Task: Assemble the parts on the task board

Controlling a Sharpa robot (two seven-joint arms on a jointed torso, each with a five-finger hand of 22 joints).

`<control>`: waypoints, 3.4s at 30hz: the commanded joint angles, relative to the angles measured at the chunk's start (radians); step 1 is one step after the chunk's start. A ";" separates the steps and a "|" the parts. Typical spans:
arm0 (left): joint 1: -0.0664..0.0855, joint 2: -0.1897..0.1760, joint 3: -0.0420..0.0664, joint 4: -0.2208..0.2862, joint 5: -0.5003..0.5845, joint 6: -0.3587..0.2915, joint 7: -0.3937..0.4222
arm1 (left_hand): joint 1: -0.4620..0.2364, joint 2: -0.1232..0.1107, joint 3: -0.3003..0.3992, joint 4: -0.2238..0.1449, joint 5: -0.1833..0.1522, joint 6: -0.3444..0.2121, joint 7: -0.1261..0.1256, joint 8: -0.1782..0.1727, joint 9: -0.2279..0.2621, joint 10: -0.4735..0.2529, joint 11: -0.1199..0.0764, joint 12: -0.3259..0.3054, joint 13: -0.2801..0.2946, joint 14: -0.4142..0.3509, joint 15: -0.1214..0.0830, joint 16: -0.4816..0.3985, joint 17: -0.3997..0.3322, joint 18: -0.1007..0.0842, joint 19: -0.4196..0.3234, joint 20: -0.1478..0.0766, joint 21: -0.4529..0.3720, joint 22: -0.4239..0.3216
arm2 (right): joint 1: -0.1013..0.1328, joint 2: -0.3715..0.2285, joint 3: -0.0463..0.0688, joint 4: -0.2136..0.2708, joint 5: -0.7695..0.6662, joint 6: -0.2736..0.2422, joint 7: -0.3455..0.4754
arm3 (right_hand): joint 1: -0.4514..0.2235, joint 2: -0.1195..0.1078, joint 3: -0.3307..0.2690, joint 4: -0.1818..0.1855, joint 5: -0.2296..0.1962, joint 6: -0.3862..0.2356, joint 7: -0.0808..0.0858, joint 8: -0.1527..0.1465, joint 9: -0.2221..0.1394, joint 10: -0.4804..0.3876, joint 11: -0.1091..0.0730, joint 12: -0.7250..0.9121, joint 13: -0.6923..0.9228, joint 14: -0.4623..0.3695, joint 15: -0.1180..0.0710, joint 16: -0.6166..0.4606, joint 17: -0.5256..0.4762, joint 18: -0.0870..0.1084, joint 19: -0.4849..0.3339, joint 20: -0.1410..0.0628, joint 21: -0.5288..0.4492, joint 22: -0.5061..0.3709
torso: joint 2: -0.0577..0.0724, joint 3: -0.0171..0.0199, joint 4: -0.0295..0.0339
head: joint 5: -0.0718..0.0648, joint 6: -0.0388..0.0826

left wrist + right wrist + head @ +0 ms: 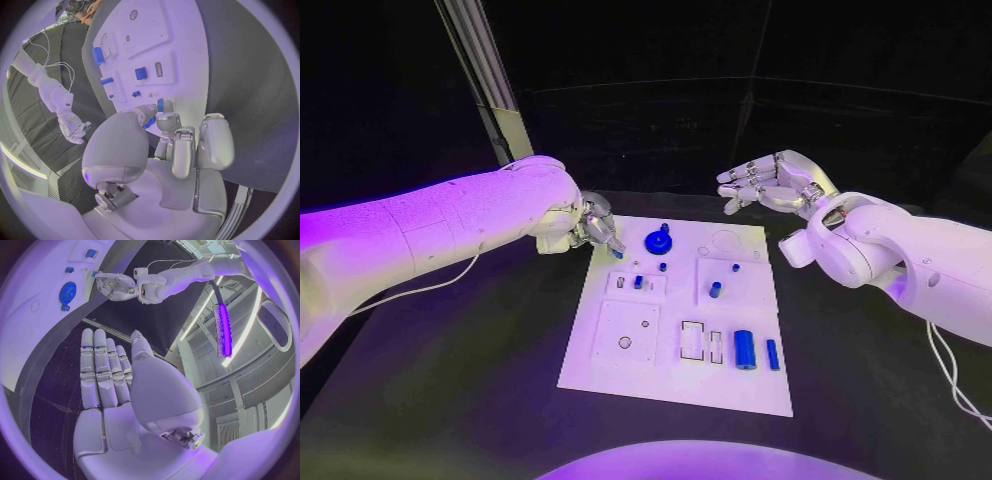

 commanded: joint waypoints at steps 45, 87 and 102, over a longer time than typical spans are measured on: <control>-0.021 -0.130 -0.052 0.255 -0.080 -0.102 -0.032 | -0.030 -0.027 0.178 -0.184 0.061 0.035 -0.006 -0.007 -0.002 0.034 -0.006 0.002 0.001 0.106 -0.006 0.003 0.263 -0.002 0.021 -0.004 0.027 0.032 | 0.000 0.003 -0.001 -0.007 -0.001 0.010 0.011 | -0.004 0.009 0.002 -0.003 0.010 -0.007 0.001 -0.004 -0.001 -0.007 -0.001 0.003 -0.002 -0.008 -0.002 -0.006 -0.002 0.003 0.000 0.005 -0.005 -0.001 | 0.002 -0.0007 -0.0025 | 0.015 -0.012; -0.021 -0.096 -0.052 0.233 -0.065 -0.042 -0.046 | -0.146 -0.026 0.071 -0.117 0.089 0.068 -0.023 -0.024 -0.006 0.055 -0.017 0.007 0.009 0.106 -0.013 0.003 0.263 -0.004 0.024 -0.009 0.035 0.048 | 0.000 0.003 -0.001 -0.004 -0.001 0.009 0.012 | -0.004 0.009 0.002 -0.003 0.010 -0.007 0.001 -0.004 -0.001 -0.007 -0.001 0.003 -0.002 -0.008 -0.002 -0.006 -0.002 0.003 0.000 0.005 -0.005 -0.001 | 0.003 0.0001 -0.0026 | 0.011 -0.020; -0.021 -0.077 -0.052 0.197 -0.064 -0.035 -0.062 | -0.182 -0.018 0.044 -0.086 0.089 0.077 -0.024 -0.035 -0.011 0.054 -0.017 0.008 0.009 0.106 -0.014 0.003 0.263 -0.004 0.025 -0.010 0.035 0.050 | 0.000 0.003 -0.001 -0.003 -0.001 0.009 0.012 | -0.004 0.009 0.003 -0.004 0.011 -0.008 0.001 -0.004 -0.001 -0.007 -0.001 0.003 -0.003 -0.008 -0.002 -0.006 -0.002 0.003 0.001 0.005 -0.005 -0.002 | 0.003 -0.0002 -0.0027 | 0.008 -0.022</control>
